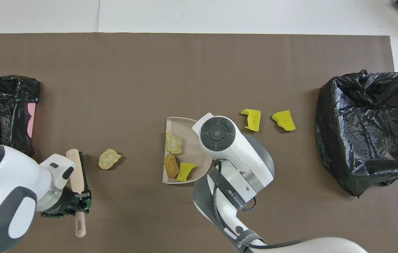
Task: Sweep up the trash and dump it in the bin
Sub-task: 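Sweep the chunks and sponges into the dustpan with the left gripper's brush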
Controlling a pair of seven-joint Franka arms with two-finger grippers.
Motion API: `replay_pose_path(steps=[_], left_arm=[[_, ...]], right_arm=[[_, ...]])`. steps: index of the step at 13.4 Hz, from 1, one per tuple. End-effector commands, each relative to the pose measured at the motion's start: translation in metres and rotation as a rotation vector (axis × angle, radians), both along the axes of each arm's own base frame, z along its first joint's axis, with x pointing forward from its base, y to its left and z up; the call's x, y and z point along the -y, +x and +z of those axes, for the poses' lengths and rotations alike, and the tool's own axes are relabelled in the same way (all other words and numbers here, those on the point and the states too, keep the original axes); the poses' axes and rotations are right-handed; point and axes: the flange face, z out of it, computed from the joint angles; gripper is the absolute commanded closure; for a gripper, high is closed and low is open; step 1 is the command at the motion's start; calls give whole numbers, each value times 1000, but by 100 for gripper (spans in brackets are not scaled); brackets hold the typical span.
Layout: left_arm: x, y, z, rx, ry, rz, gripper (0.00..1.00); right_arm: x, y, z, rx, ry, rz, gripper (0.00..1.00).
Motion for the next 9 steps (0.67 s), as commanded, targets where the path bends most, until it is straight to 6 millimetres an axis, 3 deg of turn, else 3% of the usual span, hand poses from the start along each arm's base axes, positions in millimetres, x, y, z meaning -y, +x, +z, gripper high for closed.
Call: replay_pose_path(steps=[1, 3, 6, 9], left_arm=[[38, -17, -25, 71, 23, -49, 100], [59, -12, -31, 123, 3, -89, 100], [119, -16, -45, 207, -43, -198, 100], [162, -19, -37, 283, -101, -306, 100]], right_arm=[[5, 2, -9, 24, -8, -13, 100], [5, 2, -10, 28, -4, -13, 100], [4, 0, -13, 27, -4, -24, 100], [4, 0, -15, 36, 4, -23, 100]])
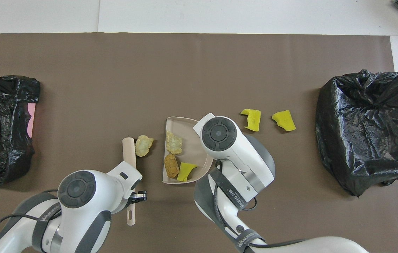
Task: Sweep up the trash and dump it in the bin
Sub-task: 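Sweep the chunks and sponges into the dustpan with the left gripper's brush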
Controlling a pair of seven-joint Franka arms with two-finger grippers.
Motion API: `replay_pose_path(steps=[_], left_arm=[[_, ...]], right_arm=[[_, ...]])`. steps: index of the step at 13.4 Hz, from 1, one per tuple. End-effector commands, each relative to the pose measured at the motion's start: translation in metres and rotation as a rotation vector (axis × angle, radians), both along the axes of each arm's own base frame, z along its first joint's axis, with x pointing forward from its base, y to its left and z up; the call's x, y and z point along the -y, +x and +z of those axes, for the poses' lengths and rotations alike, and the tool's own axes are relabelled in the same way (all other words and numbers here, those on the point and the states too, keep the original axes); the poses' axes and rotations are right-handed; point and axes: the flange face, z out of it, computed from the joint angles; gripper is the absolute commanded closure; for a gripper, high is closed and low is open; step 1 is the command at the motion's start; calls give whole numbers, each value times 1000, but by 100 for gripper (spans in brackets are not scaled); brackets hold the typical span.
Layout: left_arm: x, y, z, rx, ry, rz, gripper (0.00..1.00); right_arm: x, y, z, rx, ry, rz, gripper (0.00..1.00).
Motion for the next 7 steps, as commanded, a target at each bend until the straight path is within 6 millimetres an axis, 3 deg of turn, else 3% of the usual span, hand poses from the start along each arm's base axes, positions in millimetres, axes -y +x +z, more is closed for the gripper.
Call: replay_pose_path(steps=[1, 2, 5, 7], left_arm=[[32, 5, 12, 38, -43, -89, 100], [47, 0, 16, 47, -56, -153, 100], [60, -6, 20, 55, -74, -257, 100], [79, -15, 28, 70, -87, -303, 100]], right_arm=[[0, 0, -11, 35, 2, -16, 100], [0, 0, -11, 34, 1, -15, 100], [-1, 2, 1, 43, -69, 23, 100], [-4, 1, 8, 37, -106, 39, 100]])
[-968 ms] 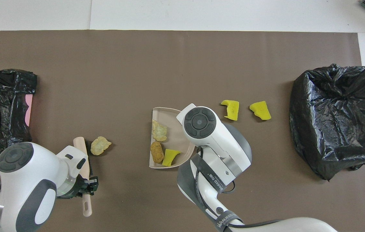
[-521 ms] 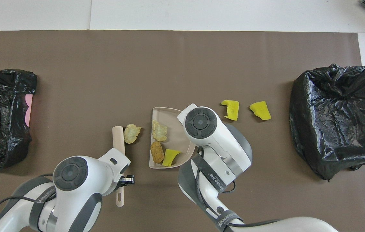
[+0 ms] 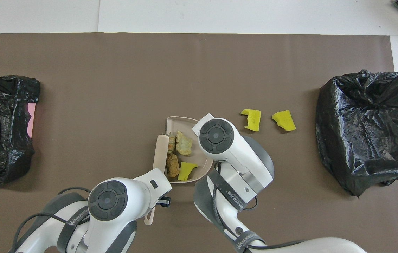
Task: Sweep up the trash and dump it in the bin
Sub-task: 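Sweep the chunks and sponges into the dustpan with the left gripper's brush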
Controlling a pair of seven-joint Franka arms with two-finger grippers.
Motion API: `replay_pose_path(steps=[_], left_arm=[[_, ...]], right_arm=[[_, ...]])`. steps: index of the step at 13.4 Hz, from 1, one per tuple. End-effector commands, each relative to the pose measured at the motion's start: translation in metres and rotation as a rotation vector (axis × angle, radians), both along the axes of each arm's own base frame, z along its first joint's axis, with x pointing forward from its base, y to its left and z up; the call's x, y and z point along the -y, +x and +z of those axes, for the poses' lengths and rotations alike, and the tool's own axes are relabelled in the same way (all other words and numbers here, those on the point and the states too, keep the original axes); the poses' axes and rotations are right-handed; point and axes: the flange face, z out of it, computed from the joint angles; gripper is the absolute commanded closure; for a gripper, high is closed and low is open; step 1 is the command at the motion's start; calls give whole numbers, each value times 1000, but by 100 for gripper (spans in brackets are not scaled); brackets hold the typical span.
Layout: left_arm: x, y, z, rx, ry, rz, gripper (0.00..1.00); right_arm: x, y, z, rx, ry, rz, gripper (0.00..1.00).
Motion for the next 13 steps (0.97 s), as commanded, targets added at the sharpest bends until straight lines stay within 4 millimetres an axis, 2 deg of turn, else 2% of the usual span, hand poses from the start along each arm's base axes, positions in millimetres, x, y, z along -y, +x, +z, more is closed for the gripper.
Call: replay_pose_path(steps=[1, 4, 6, 8, 10, 13], left_arm=[[21, -1, 11, 11, -31, -47, 100], [20, 1, 34, 33, -59, -78, 100], [13, 8, 40, 19, -62, -58, 100], [-11, 23, 63, -67, -24, -15, 100], [-42, 39, 78, -153, 14, 37, 100], [-52, 38, 80, -185, 42, 117, 100]], right_arm=[[-2, 1, 6, 14, -53, 0, 100], [9, 8, 15, 16, -57, -10, 100], [14, 13, 22, 24, -51, -11, 100], [20, 17, 29, 29, -38, -20, 100], [28, 22, 32, 28, -31, -32, 100], [39, 30, 48, 29, 32, -87, 100]])
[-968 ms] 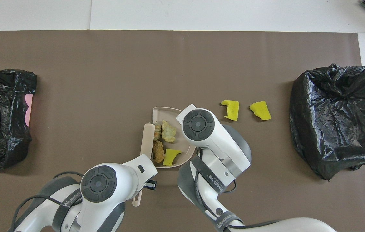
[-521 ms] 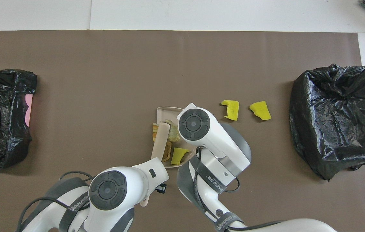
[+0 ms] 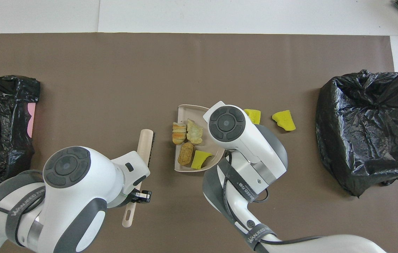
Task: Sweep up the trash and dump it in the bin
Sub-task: 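Carry the loaded dustpan with the right gripper to the nearby trash bag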
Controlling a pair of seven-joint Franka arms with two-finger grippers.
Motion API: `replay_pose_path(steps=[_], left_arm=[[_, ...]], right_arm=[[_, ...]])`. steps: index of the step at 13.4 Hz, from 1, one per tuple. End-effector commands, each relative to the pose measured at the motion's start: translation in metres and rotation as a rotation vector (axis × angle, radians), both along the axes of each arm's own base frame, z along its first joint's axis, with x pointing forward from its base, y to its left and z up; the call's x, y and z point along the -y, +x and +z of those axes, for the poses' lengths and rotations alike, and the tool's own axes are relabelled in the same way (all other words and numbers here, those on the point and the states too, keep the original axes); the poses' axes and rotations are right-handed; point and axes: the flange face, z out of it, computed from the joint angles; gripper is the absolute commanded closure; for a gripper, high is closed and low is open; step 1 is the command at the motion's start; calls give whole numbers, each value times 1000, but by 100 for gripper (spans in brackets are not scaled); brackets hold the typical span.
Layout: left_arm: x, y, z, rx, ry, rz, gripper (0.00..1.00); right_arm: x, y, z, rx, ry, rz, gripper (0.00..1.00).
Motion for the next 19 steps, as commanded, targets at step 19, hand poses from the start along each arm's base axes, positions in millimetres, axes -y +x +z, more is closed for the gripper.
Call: replay_pose_path(steps=[19], left_arm=[[142, -128, -77, 52, 18, 202, 100]], right_arm=[[303, 77, 154, -71, 169, 98, 100]])
